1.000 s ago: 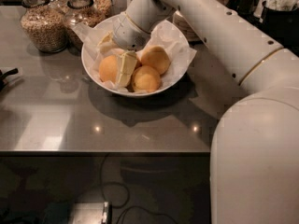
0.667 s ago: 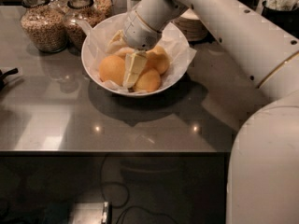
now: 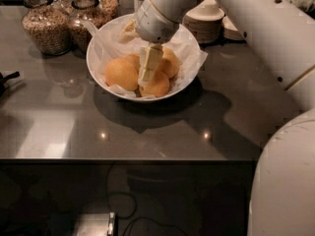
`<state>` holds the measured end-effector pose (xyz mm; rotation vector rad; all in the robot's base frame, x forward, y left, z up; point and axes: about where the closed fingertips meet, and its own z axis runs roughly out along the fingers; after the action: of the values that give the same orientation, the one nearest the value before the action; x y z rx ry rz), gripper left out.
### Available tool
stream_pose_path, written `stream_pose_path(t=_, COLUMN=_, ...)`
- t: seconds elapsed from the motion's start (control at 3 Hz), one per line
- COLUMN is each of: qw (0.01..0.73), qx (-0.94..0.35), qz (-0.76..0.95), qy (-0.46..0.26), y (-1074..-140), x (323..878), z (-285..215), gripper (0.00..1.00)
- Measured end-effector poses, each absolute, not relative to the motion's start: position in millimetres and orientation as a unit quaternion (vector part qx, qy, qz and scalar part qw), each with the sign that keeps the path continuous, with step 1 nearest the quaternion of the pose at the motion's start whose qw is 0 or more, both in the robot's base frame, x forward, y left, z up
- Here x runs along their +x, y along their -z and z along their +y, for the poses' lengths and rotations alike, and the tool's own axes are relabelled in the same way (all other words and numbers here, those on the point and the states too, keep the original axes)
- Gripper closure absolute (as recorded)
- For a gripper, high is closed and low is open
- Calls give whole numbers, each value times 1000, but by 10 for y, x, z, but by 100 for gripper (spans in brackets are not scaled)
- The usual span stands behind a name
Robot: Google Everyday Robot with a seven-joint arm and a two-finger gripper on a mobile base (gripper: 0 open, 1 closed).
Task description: Pick orange from white bowl
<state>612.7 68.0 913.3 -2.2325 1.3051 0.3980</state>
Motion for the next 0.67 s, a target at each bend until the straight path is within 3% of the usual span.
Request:
stream_pose_path(t=0.33, qw=260, qx=-824, qz=482, qy=-147, y=-9133, x=6127, z=680, gripper=33)
stream_pose_path(t=0.67, qw=260, qx=-824, qz=482, qy=-147, y=-9133, x=6127, z=680, gripper=37)
